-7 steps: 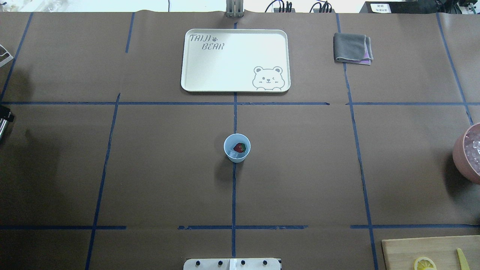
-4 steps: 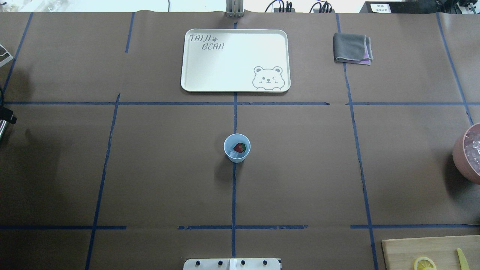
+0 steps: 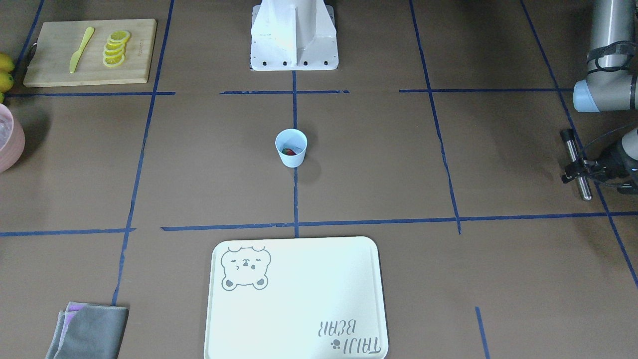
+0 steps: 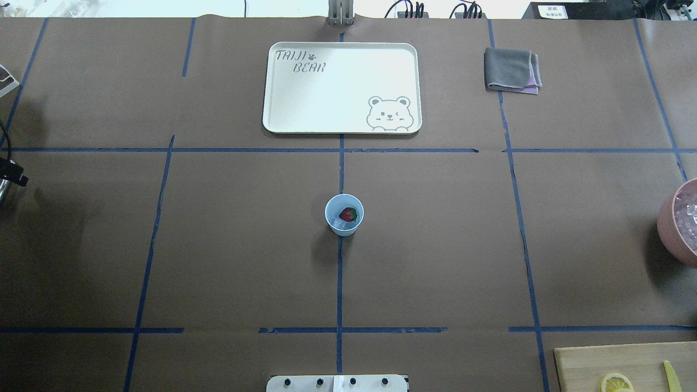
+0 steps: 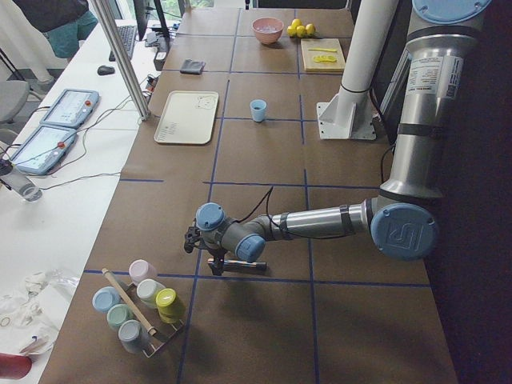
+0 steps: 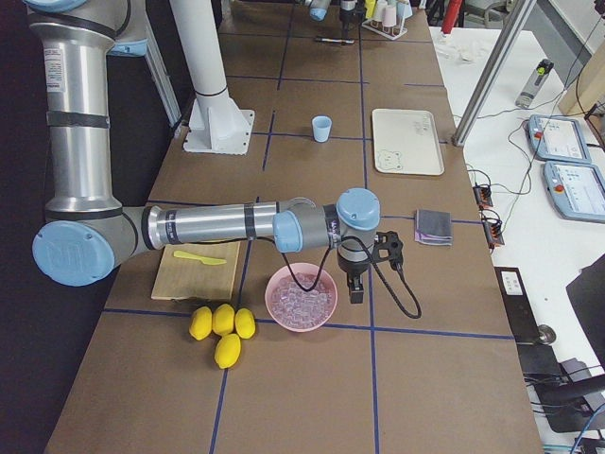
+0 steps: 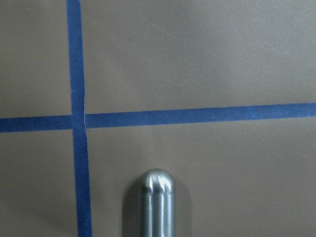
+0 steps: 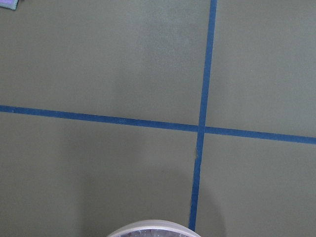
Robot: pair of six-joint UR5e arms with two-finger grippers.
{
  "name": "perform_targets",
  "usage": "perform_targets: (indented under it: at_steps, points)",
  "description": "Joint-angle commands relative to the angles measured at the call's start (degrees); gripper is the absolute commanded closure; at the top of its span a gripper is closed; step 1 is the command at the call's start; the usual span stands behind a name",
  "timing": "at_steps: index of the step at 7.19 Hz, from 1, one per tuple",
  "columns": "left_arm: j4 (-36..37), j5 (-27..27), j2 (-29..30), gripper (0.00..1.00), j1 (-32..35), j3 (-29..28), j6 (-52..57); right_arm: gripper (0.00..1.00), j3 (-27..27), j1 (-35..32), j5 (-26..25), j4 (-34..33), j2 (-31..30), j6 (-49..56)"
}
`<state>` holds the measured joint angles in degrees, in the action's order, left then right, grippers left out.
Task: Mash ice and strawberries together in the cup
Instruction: 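Grasp the metal muddler upright with the left gripper and lift it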
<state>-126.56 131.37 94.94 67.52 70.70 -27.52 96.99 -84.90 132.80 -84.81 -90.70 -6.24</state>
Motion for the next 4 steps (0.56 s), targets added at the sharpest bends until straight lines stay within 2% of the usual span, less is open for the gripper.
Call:
perform_targets:
  at_steps: [1, 3, 4]
  points:
    - [0.0, -0.1, -0.4, 0.17, 0.0, 0.0, 0.0, 0.0, 0.2, 0.0, 0.0, 0.0, 0.0, -0.1]
    - [0.0, -0.1, -0.4, 0.3, 0.1, 0.1, -0.1, 0.0, 0.2, 0.0, 0.0, 0.0, 0.1, 0.0]
    - [0.0, -0.1, -0.4, 0.41, 0.2, 0.2, -0.1, 0.0, 0.2, 0.0, 0.0, 0.0, 0.1, -0.1]
